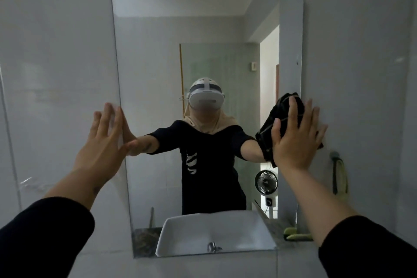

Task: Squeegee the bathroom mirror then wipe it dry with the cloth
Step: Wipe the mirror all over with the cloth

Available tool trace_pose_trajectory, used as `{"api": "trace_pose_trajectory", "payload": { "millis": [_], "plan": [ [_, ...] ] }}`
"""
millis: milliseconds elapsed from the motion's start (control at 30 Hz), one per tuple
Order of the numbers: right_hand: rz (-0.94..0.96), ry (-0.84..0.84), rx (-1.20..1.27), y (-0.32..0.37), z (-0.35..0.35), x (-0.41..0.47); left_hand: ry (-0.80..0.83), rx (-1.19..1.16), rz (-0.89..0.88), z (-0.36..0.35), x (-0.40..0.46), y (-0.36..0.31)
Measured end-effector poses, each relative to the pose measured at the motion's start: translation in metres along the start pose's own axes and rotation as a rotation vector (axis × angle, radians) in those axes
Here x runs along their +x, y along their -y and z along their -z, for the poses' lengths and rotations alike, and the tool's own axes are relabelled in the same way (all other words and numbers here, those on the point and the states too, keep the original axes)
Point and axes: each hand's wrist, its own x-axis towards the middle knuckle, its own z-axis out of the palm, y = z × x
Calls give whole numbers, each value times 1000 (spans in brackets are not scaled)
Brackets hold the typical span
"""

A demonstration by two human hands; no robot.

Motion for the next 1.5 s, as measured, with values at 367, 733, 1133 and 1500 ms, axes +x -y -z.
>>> {"api": "trace_pose_trajectory", "payload": {
  "millis": [367,733,1133,1500],
  "plan": [
    [338,102,-73,90,-9,-32,-44,-68,6,-6,3,5],
    [617,174,-57,214,-19,-52,-70,-81,-80,-17,-21,17],
    [907,288,-73,227,-32,-120,9,-145,81,-87,-84,26],
    [776,288,-129,130,-18,-124,40,-100,91,-85,-90,12]
  ]
}}
